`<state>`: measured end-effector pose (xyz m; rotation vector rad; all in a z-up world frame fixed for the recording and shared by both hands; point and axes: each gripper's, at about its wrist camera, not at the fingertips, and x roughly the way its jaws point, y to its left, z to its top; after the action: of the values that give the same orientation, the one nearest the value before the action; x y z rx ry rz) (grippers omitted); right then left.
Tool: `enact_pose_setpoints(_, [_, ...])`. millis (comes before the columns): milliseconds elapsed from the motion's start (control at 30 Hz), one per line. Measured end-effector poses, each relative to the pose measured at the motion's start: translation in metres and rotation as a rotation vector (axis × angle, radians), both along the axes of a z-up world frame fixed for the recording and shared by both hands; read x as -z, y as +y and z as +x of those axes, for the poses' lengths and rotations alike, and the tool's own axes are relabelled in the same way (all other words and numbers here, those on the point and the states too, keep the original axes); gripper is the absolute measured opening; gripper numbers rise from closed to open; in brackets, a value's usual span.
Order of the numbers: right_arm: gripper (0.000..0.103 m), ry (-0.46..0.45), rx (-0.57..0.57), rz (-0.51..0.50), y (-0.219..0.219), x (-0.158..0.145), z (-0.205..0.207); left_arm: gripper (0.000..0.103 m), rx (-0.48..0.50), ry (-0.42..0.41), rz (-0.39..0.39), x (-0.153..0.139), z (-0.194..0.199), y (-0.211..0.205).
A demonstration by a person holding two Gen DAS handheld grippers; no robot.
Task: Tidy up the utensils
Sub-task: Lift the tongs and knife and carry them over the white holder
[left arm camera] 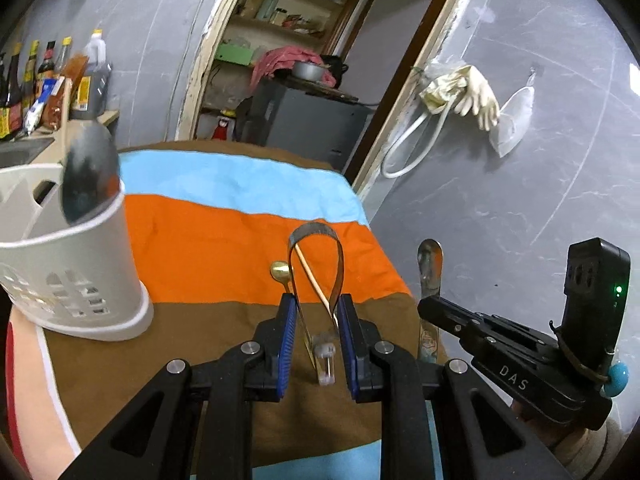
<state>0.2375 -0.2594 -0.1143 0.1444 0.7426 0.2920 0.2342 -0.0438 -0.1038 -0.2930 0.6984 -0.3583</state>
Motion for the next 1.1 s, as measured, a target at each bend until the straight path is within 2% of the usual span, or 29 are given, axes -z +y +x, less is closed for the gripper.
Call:
enact_pose_setpoints(233, [0.001, -0.14, 0.004, 0.03, 0.024, -0.049, -0.026, 0.02, -0.014, -0.076, -0.008, -0.031, -0.018, 0.032])
enact_pose_setpoints(500, [0.001, -0.321, -0.038, 0.103, 0.072, -0.097, -0.03, 0.019, -0.054, -0.163, 0.061, -0.076, -0.042, 0.075])
enact_pose_setpoints(800, [0.001, -0.477, -0.149, 0.203, 0.135, -0.153, -0.02, 0.019, -0.166, -0.214, 0.018, -0.117, -0.056, 0.143])
enact_pose_setpoints(1000, [0.001, -0.508, -0.191, 0.297, 0.16, -0.163, 0.002, 0.019, -0.276, -0.277, 0.074, -0.13, -0.049, 0.184])
enact_pose_setpoints(1100, [0.001, -0.496, -0.201, 0.345, 0.169, -0.155, 0.012, 0.019, -0.335, -0.3, 0.058, -0.132, -0.046, 0.208])
